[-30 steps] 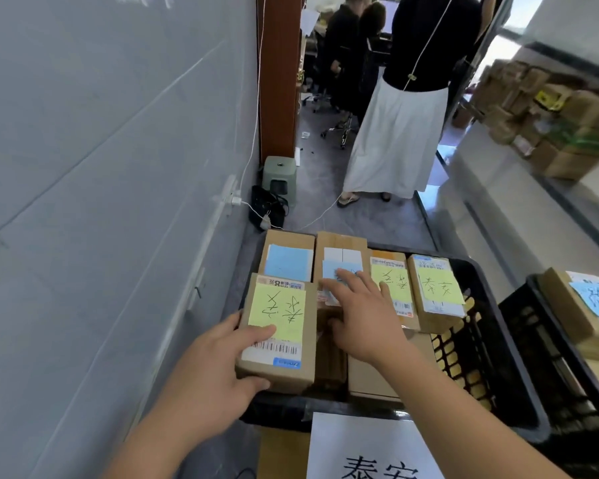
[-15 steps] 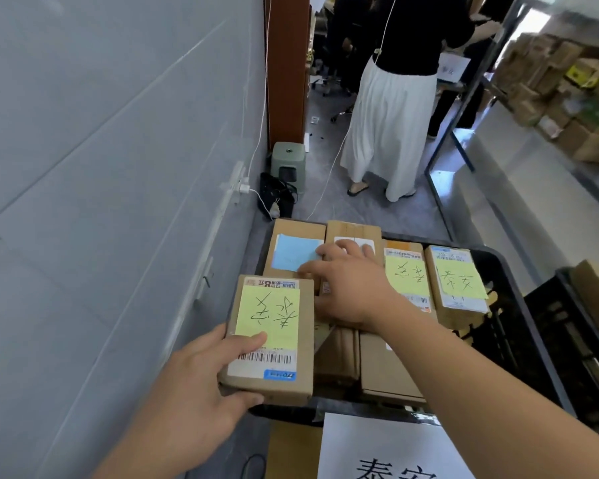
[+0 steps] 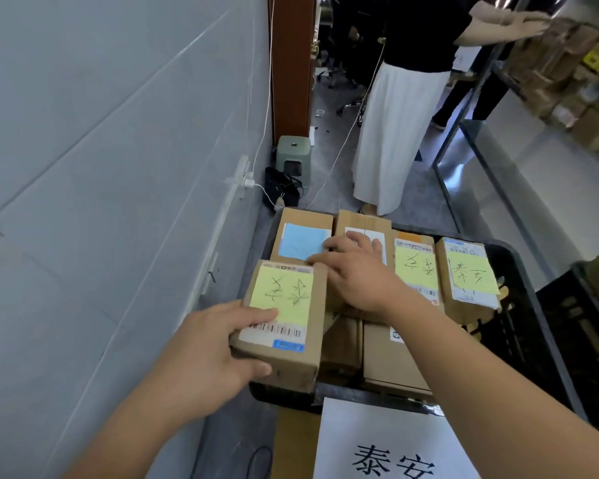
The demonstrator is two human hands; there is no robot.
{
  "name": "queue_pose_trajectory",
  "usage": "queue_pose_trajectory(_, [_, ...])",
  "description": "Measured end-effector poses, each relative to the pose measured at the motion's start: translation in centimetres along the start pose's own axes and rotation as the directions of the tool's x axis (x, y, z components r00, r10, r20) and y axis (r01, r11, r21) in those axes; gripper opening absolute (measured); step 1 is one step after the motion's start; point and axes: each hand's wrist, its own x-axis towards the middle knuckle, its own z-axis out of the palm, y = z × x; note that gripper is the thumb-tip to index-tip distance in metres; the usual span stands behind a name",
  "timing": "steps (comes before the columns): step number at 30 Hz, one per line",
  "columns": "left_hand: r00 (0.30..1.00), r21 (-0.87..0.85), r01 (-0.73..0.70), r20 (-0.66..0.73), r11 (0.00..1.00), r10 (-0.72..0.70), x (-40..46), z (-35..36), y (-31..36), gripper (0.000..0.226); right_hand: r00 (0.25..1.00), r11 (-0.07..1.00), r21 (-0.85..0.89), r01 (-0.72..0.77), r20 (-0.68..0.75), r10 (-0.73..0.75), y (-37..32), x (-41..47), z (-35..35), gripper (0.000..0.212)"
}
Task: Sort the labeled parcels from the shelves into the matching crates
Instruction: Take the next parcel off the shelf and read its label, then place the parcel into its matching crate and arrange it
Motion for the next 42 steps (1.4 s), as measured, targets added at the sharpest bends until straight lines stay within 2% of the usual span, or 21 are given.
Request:
queue_pose_trajectory(3, [1.0, 0.038, -0.01, 0.015, 0.999, 0.01, 1.5, 0.1, 0.1, 0.069, 1.0, 0.998, 0.059, -0.025, 0.012, 0.024, 0.3, 0.1, -0.6, 0.042])
queue_pose_trajectory(6, [1.0, 0.078, 0.0, 0.024, 0.997, -0.002, 2.6, 1.1, -0.2, 0.07, 1.0, 0.998, 0.054, -0.021, 0.007, 0.021, 0.4, 0.0, -0.6, 0.038])
queue_pose_trajectory(10, [1.0, 0.215, 0.004, 0.015, 0.977, -0.008, 2.6, 2.6, -0.8, 0.069, 1.0, 0.999, 0.029, 0.014, 0.018, -0.014, 0.4, -0.5, -0.7, 0.045])
queue_pose_trajectory(14, [1.0, 0.423, -0.005, -0.005, 0.906, 0.008, 2.2, 3.7, -1.0, 0.068, 1.0, 0.999, 0.029, 0.024, -0.009, -0.024, 0.2, -1.2, -0.8, 0.05])
queue_pose_trajectory(16, [1.0, 0.466, 0.017, -0.01, 0.884, -0.014, 2.2, 3.7, -0.9, 0.069, 0.999, 0.999, 0.047, -0.004, -0.05, 0.006, 0.0, -1.7, -0.9, 0.051])
queue_pose_trajectory(19, [0.999, 0.527, 0.041, -0.016, 0.849, -0.038, 2.2, 3.4, -0.3, 0.071, 0.98, 0.992, -0.099, -0.076, -0.193, 0.055, 0.3, -2.4, -0.2, 0.059])
queue_pose_trajectory(22, [0.999, 0.579, 0.025, 0.014, 0.815, -0.041, 2.3, 3.2, 0.4, 0.069, 0.979, 0.979, -0.126, -0.162, -0.149, 0.143, 0.5, -2.8, 0.7, 0.065])
queue_pose_trajectory(31, [0.998, 0.512, 0.012, 0.051, 0.859, -0.045, 1.5, 3.2, 1.2, 0.078, 0.984, 0.982, -0.108, -0.155, -0.108, 0.143, 0.5, -4.7, -0.2, 0.062])
queue_pose_trajectory(42, [0.986, 0.545, -0.163, 0.052, 0.822, 0.161, -0.1, 7.3, 8.3, 0.089, 0.97, 0.974, -0.068, -0.215, -0.128, 0.205, 3.9, -17.1, -3.0, 0.06])
